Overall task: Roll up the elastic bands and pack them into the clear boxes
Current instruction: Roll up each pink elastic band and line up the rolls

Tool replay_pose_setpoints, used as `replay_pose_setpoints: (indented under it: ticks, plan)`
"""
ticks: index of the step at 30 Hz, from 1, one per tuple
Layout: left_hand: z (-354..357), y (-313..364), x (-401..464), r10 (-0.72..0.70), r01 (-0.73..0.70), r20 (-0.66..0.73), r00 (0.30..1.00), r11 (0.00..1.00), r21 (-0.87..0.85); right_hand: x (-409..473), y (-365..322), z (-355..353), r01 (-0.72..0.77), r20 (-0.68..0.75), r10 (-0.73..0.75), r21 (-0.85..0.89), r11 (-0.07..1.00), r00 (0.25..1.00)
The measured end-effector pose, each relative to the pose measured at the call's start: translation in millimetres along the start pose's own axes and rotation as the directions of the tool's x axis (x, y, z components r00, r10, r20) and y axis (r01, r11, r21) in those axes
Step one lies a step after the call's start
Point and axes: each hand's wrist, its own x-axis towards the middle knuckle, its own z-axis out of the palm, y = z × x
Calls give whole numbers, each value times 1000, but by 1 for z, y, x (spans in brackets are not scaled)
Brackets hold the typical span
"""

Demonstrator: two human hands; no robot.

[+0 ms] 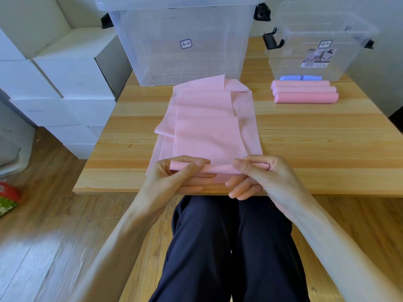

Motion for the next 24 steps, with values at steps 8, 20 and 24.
replay_pose_setpoints:
  ticks: [8, 20, 24]
  plan:
    - [-5, 3, -2, -2, -1, 54, 999, 998, 56, -1, -1, 1, 38, 44, -37, -19, 999, 998]
    - [-1, 4, -4, 23, -27, 57, 998, 997, 75, -1, -2, 1, 43, 13, -42, -29, 999, 999]
    - [0, 4, -3, 22, -24, 19, 1000, 994, 106, -1, -3, 1, 18, 29, -17, -14, 1000, 999]
